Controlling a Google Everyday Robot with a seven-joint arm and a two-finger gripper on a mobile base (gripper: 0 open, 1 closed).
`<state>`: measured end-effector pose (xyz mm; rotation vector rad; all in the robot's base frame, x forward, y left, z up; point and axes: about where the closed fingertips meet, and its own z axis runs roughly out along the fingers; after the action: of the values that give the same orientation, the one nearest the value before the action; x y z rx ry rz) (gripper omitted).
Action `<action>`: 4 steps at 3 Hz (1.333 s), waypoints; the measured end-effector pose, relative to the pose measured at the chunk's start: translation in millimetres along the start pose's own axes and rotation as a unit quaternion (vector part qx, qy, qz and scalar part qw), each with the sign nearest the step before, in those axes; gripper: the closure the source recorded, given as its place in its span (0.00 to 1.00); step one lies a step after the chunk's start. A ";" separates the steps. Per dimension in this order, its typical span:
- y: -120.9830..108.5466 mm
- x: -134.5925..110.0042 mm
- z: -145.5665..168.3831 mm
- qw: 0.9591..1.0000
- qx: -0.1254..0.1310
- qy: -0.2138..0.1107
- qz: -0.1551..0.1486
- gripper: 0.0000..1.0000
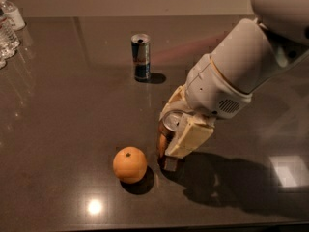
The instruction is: Move orange can near orange
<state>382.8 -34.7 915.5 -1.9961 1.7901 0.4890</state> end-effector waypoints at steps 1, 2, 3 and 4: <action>4.9 0.6 5.9 1.000 0.002 0.008 -0.009 0.83; 7.1 1.7 10.0 1.000 0.003 0.015 -0.014 0.59; 7.6 2.3 11.7 1.000 -0.001 0.014 -0.013 0.36; 5.6 5.3 12.8 1.000 -0.002 0.008 -0.004 0.12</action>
Offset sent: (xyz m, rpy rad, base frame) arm -0.0068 0.0019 -0.0192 -0.0428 -0.0175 0.0243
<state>378.0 -33.0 901.5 -2.0141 1.7916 0.4760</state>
